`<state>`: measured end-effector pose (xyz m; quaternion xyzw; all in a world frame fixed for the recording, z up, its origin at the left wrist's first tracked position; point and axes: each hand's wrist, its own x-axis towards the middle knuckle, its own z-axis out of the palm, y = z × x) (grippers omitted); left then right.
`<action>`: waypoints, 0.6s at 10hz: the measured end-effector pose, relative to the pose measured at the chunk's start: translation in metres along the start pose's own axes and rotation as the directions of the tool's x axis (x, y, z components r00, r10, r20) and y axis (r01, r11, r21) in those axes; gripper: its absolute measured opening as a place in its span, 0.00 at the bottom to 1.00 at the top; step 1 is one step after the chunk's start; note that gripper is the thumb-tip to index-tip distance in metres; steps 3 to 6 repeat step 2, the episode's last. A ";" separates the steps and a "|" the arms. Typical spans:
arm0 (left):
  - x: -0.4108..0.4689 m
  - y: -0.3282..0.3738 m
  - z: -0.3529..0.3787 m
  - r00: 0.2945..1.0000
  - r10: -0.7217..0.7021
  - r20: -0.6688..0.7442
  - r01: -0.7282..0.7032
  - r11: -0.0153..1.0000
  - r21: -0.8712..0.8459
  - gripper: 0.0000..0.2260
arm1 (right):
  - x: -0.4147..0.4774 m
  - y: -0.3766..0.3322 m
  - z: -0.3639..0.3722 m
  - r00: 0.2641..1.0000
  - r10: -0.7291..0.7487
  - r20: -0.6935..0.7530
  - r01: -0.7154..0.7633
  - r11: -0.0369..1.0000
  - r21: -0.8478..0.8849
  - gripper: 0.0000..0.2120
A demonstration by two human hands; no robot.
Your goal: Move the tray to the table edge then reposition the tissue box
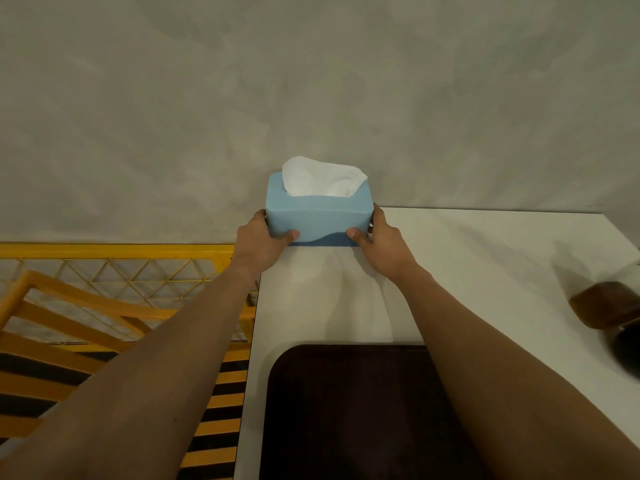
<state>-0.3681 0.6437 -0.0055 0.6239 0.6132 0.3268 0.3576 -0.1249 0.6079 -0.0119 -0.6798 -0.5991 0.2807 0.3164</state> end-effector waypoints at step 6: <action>-0.013 0.017 -0.020 0.998 -0.051 0.029 0.047 0.990 0.130 0.46 | -0.010 -0.016 -0.023 0.999 0.024 0.047 -0.020 0.997 -0.081 0.39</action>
